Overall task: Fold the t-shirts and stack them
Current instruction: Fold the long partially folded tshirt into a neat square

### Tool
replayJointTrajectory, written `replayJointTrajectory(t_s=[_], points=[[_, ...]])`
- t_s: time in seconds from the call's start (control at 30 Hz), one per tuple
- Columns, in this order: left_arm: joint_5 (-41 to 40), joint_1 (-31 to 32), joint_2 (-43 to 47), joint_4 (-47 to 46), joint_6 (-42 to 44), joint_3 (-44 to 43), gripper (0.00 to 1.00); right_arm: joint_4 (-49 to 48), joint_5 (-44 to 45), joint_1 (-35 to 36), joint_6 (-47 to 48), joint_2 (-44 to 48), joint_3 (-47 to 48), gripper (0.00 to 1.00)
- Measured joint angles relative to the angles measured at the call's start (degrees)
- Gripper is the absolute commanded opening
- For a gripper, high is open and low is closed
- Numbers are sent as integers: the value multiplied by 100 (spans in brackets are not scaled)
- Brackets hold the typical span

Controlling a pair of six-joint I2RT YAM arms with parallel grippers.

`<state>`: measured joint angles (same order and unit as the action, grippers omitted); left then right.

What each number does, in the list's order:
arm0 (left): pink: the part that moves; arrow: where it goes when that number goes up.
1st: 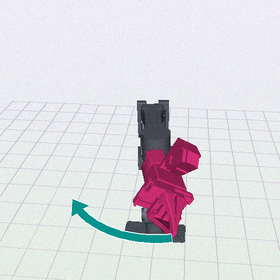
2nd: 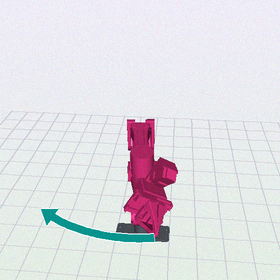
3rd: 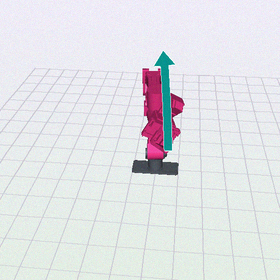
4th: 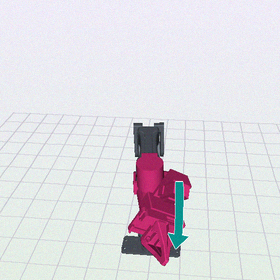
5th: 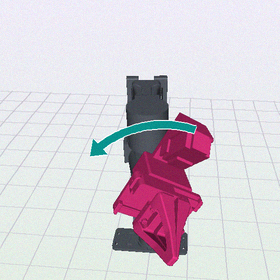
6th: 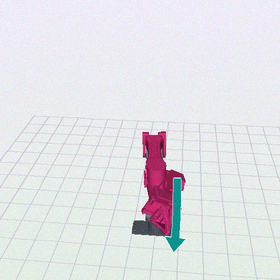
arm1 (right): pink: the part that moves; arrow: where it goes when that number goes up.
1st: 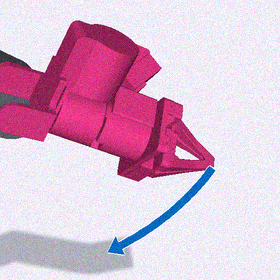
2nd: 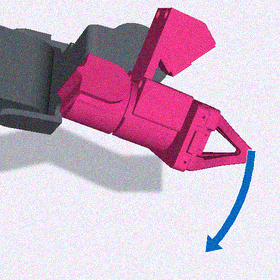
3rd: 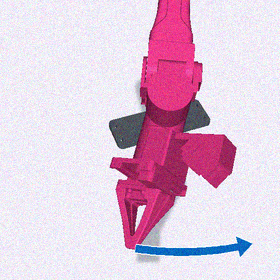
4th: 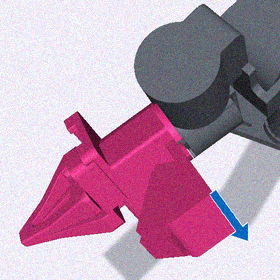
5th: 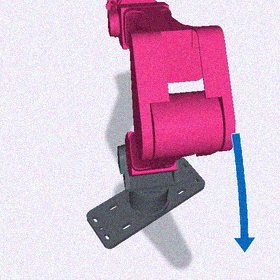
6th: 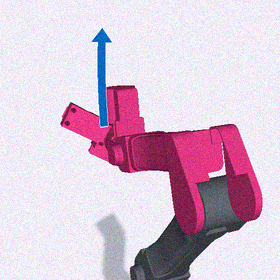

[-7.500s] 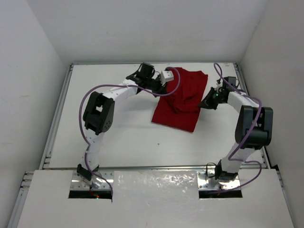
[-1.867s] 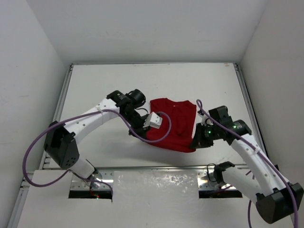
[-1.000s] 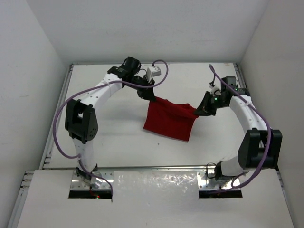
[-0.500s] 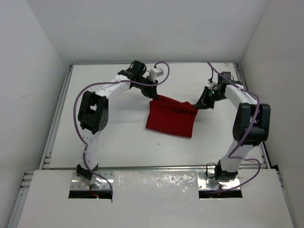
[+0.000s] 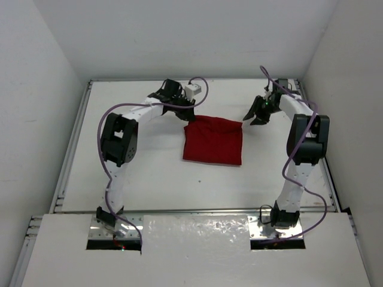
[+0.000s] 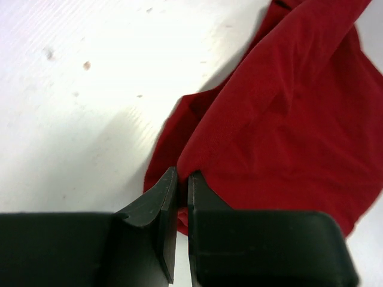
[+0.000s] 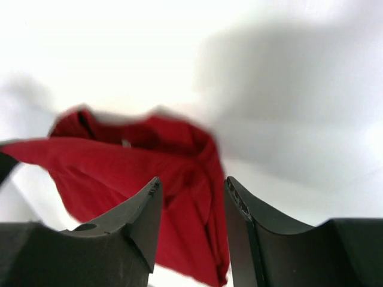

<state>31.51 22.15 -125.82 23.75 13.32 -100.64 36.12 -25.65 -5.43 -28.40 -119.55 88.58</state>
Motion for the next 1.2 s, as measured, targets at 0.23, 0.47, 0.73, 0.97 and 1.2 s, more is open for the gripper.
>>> replayJointTrajectory(t_s=[0.23, 0.47, 0.73, 0.97, 1.2], points=[[-258, -190, -7, -562, -533, 437, 0, -393, 264, 0, 365, -35, 629, 32], [-256, -234, -55, -903, -817, 444, 0, -1001, 216, 448, 1073, 1213, -1067, 38], [-254, -236, -162, -984, -933, 507, 0, -1364, 291, 1237, 1329, 1274, -1928, 36], [-256, -236, -162, -1043, -931, 553, 0, -1528, 680, 1191, 1342, 1342, -2509, 33], [-256, -236, -162, -1067, -929, 595, 0, -1971, 485, 1185, 1259, 1515, -3014, 18]])
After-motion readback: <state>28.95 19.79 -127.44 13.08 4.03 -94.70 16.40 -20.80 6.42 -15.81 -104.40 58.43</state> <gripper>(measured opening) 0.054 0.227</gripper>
